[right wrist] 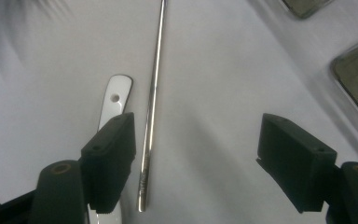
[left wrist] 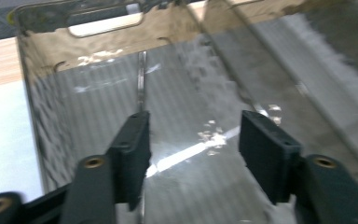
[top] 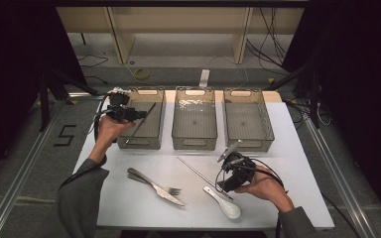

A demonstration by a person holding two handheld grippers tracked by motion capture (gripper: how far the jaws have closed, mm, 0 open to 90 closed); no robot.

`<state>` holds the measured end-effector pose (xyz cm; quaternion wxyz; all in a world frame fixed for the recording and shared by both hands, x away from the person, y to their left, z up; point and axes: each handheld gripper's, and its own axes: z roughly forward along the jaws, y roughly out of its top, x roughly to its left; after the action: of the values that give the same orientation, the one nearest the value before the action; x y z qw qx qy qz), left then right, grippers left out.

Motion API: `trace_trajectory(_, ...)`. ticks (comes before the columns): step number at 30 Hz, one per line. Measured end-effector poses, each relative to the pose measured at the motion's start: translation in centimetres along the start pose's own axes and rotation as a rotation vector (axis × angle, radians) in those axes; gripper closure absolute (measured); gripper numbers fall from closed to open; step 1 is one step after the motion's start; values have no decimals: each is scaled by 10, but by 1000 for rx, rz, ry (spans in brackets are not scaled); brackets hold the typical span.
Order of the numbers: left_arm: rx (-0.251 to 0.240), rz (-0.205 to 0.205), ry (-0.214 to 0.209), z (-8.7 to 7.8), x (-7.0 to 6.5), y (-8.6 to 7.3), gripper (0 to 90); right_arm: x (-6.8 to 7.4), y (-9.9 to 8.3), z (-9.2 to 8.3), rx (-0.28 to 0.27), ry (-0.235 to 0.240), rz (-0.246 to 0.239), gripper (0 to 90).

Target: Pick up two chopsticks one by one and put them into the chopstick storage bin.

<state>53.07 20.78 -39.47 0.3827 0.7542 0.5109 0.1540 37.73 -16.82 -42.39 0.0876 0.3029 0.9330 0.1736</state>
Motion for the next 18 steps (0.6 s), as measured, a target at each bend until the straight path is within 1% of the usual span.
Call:
trace_trajectory(2, 1, 16, -17, -7, -8, -4, 347, 0, 0, 0, 5, -1, 1, 293)
trace_trajectory(4, -16, 12, -46, -14, -16, -11, 306, -1, 0, 1, 10, 0, 2, 296)
trace_trajectory(5, -23, 17, -55, -16, -20, -15, 289, -1, 0, 1, 12, 1, 2, 297)
trace_trajectory(6, -16, 34, -60, -17, -24, -18, 280, -2, 0, 1, 11, 1, 9, 297)
trace_trajectory(7, 1, 54, -56, -18, -27, -19, 266, -2, 0, 2, 14, 1, 10, 297)
trace_trajectory(8, -12, 65, -50, -21, -31, -21, 249, -2, 0, 2, 17, 2, 9, 297)
trace_trajectory(10, -24, 69, -87, -25, -38, -27, 240, -3, 1, 3, 26, 5, 13, 297)
trace_trajectory(11, -28, 72, -97, -27, -41, -30, 229, -4, 1, 4, 30, 7, 12, 297)
trace_trajectory(14, -65, 75, -121, -32, -50, -38, 215, -5, 1, 6, 44, 8, 19, 298)
trace_trajectory(16, -85, 88, -138, -35, -56, -44, 205, -6, 2, 8, 52, 13, 18, 298)
trace_trajectory(18, -104, 99, -166, -39, -65, -51, 197, -6, 3, 10, 62, 15, 17, 298)
